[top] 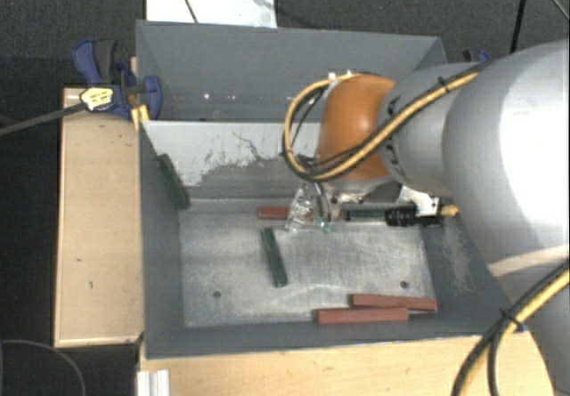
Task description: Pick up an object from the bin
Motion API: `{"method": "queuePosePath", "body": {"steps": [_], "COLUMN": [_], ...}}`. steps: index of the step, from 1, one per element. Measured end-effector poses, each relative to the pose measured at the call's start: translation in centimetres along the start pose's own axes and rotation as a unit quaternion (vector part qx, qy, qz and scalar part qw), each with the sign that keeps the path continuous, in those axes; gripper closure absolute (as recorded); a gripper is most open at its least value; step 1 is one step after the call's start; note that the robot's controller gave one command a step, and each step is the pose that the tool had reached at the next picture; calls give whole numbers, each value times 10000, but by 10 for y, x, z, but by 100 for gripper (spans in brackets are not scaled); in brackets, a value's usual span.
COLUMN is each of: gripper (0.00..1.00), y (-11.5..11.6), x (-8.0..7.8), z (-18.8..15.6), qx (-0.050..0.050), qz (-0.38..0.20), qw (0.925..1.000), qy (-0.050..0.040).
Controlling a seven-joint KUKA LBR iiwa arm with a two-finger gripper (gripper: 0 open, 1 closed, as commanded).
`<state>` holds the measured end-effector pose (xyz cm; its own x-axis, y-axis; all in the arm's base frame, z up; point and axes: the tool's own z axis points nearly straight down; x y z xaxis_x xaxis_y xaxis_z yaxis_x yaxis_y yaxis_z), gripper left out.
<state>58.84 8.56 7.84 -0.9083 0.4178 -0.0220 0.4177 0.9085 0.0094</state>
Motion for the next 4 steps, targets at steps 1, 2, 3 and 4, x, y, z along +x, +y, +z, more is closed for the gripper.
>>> {"method": "queuePosePath", "body": {"steps": [1, 2, 3, 4], "gripper": [100, 100, 0, 0], "y": [0, -6, -8, -9], "x": [0, -5, -9, -9], "z": [0, -30, -62, -55], "qx": [0, 43, 44, 47], "qz": [-1, 76, 102, 109], "qw": [10000, 9999, 9999, 9999], "qy": [0, 105, 103, 107]}}
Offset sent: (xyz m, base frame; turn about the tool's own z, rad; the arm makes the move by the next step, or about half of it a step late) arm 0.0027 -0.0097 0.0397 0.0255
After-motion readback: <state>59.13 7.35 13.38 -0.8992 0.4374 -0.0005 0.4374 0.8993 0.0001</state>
